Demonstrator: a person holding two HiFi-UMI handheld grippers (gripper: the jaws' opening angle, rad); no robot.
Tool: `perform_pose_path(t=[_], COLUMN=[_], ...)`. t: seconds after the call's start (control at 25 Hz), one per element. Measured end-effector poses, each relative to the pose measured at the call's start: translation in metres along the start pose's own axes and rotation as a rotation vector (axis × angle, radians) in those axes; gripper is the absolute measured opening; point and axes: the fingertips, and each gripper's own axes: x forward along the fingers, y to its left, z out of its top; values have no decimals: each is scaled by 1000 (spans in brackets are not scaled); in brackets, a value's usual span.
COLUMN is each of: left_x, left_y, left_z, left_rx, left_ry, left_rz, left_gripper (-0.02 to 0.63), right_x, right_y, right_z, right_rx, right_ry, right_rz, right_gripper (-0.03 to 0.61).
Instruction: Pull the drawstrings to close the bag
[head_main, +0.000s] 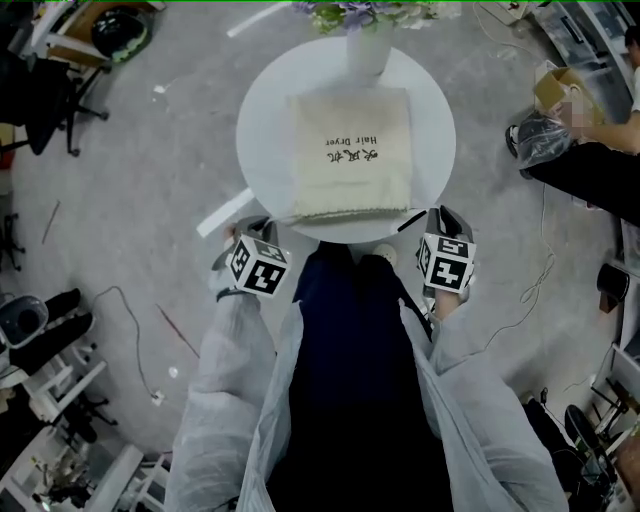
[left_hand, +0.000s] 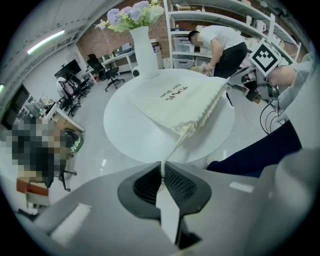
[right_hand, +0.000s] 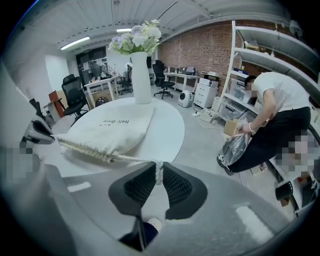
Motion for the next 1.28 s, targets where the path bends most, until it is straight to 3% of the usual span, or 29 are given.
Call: perform_pose_path(t=[0.4, 0.92, 1.16, 1.28], left_x=[-1, 0, 2, 3], left_y=[12, 29, 34, 37], left_z=[-7, -12, -17, -21], left_rx=[-18, -101, -45, -67], left_ry=[-2, 7, 26, 37], left_rz=[58, 37, 81, 75], left_gripper=[34, 34, 34, 34], right_x=[-2, 0, 0, -2], right_y=[-11, -28, -33, -38], right_z=[5, 13, 15, 17], right_rx=[8, 20, 17, 22], right_ry=[-10, -10, -10, -9], right_rz=[-35, -71, -77, -87], right_gripper=[48, 48, 48, 48])
